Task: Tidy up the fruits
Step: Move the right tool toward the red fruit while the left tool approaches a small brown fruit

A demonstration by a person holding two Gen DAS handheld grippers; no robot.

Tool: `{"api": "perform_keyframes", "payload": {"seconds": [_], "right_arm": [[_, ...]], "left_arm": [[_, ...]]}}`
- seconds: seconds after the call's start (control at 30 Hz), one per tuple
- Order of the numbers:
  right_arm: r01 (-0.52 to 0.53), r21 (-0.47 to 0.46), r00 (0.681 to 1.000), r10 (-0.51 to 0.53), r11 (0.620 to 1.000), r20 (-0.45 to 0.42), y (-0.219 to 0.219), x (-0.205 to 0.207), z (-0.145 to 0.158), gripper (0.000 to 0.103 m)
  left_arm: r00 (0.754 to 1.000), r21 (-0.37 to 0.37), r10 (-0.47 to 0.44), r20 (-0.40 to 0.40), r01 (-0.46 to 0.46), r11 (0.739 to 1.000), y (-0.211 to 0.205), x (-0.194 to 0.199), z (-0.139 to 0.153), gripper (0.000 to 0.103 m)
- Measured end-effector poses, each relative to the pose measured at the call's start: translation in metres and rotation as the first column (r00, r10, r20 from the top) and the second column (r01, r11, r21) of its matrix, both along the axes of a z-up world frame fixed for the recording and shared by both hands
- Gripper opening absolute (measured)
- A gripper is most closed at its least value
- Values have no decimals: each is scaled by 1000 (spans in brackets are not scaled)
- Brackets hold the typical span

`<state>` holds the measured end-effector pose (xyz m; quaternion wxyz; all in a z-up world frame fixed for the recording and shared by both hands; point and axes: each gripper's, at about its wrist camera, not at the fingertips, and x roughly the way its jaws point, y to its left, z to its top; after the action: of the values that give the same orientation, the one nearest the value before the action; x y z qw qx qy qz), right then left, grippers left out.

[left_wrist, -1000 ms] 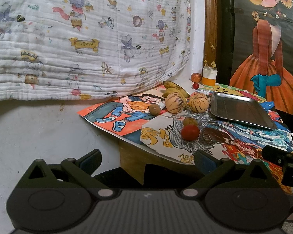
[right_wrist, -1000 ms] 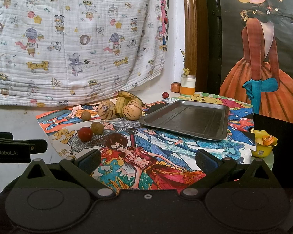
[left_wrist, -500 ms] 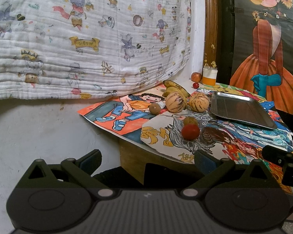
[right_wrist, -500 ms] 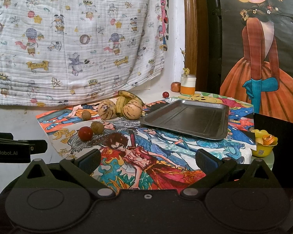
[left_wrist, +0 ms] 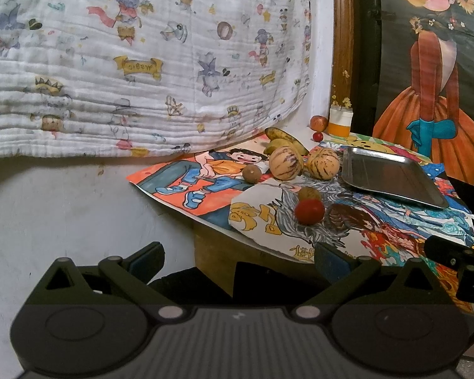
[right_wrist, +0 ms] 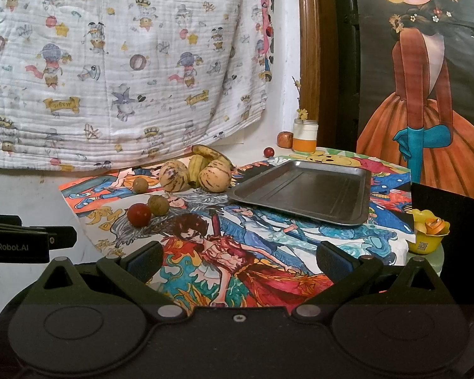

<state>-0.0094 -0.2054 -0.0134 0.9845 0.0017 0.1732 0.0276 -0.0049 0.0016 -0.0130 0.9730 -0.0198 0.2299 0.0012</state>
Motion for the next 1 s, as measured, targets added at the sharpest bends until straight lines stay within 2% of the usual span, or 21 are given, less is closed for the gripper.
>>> {"api": "perform_keyframes", "payload": {"seconds": [0.6, 0.83, 1.0], "right_arm": [[1, -13, 1000, -1, 1000, -10, 1, 1, 0, 103], [-58, -58, 998, 58, 997, -4, 6, 10, 7, 103], [-136, -77, 991, 134, 988, -28, 9, 22, 19, 103]], "left_arm": [[1000, -5, 21, -23, -21, 1000, 3, 3, 3, 103], [999, -15, 37, -24, -37, 999, 12, 8, 12, 103], [1000, -30, 14, -26, -15, 999, 23, 24, 21, 103]]}}
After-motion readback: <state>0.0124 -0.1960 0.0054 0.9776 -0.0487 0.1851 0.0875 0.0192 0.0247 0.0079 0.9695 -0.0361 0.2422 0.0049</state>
